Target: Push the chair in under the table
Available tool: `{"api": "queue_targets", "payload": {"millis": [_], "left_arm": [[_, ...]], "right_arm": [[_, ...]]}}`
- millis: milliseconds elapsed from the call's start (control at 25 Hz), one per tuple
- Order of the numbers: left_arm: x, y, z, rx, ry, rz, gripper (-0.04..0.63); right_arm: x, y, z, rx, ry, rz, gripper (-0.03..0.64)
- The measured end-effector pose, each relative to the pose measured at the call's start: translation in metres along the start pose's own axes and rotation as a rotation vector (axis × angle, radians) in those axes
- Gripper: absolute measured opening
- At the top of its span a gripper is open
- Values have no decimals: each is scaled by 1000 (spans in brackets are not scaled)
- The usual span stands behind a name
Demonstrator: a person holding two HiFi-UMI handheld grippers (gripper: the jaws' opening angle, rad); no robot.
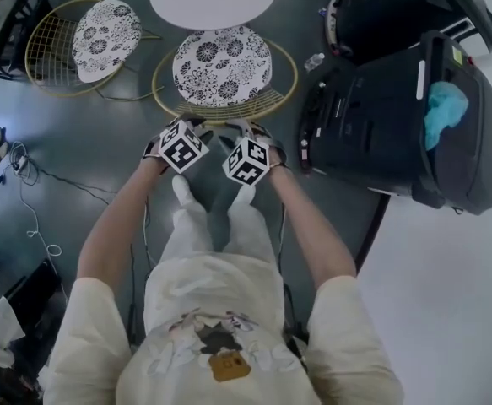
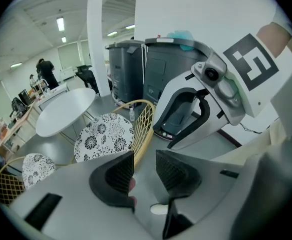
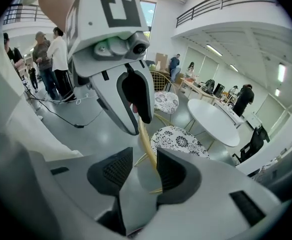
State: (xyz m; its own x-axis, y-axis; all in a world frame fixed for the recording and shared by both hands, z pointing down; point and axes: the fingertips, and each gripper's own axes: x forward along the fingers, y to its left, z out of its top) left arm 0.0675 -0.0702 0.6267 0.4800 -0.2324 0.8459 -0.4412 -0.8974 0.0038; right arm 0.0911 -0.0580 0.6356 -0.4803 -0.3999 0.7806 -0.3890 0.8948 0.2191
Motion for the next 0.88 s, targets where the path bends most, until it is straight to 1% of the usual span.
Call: {"api": "queue_targets", "payload": {"millis": [120,240,320,400,440,520,680,760,880], "left_arm": [[-28,-6,10,-52,-72,29,135],[-59,-13,20,-114,-142,73,73],[-76,-13,20,-153,-138,126,41],[-92,-11,18,-226,-125,188,23],[-100,-13,19,-268,-138,201,20],[-117,-22,24,-337,-189,195,20],[-148,-44,32,-396,-265,209,12],[-163,-55,37,-432,-309,207,9],[-185,-63,45,-480,-365,224,9]], "right_arm": [[-21,2,16,0,-41,-6,139],[-46,1,36,41,-94,-38,82],[-62,0,50,88,-141,-61,61],[-80,1,64,122,-181,-88,48],[-88,2,70,135,-197,-102,44],[-105,5,81,168,-227,-128,33],[-138,11,104,268,-293,-180,27],[-154,16,112,346,-320,-195,28],[-178,17,129,472,-372,-210,28]]}}
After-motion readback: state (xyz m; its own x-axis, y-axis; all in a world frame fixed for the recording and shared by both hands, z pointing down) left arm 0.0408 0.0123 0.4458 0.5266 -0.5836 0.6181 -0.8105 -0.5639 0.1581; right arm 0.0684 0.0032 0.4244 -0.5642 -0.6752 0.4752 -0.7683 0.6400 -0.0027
